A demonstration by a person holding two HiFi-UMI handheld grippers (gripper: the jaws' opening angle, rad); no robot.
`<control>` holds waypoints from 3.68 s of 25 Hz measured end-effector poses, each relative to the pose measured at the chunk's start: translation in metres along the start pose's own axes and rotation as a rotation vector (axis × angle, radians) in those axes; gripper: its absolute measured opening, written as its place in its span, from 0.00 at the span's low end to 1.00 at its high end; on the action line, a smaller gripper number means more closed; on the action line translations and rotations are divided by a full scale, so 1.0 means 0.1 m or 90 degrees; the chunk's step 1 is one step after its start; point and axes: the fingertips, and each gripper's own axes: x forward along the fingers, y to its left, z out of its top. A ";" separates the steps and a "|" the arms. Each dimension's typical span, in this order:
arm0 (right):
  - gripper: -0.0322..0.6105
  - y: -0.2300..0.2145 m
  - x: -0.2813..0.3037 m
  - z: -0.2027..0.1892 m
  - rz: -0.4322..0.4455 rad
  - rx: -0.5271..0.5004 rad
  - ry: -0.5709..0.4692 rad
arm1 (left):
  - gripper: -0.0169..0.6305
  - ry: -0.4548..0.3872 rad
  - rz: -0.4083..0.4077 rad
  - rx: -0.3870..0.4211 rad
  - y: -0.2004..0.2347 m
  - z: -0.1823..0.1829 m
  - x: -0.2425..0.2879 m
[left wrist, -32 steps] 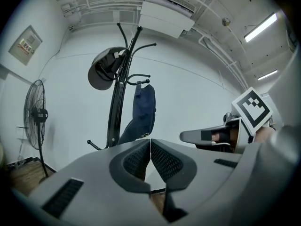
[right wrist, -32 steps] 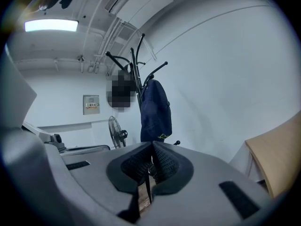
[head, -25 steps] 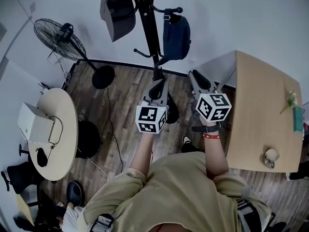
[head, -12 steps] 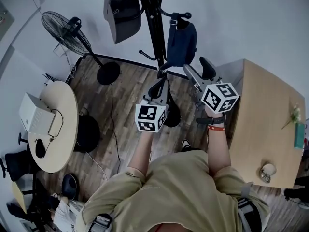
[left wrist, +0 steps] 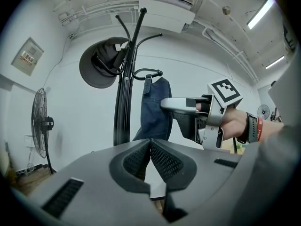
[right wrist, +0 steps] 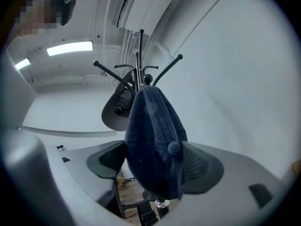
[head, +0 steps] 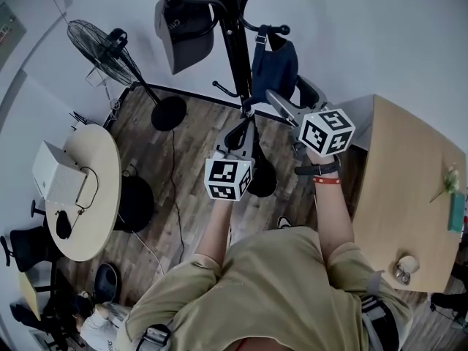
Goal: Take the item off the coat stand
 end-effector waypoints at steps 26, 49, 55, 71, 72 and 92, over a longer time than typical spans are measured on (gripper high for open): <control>0.16 0.21 -0.27 0.61 -0.029 -0.041 -0.101 | 0.06 -0.010 0.015 -0.015 0.06 0.00 -0.10; 0.16 -0.01 -1.11 0.40 -0.187 -0.081 -0.053 | 0.06 -0.032 -0.038 -0.016 -0.31 0.22 -0.21; 0.16 -0.04 -1.38 0.02 -0.237 -0.063 -0.017 | 0.06 -0.021 -0.067 -0.008 -0.51 0.13 -0.26; 0.16 -0.05 -1.54 -0.79 -0.266 -0.024 0.062 | 0.06 -0.004 -0.067 -0.007 -0.52 -0.05 -0.27; 0.16 -0.05 -1.53 -0.82 -0.266 -0.025 0.066 | 0.06 -0.006 -0.067 -0.009 -0.51 -0.04 -0.27; 0.16 -0.02 -1.26 -0.90 -0.209 -0.032 0.099 | 0.06 -0.007 -0.034 -0.049 -0.35 -0.11 -0.22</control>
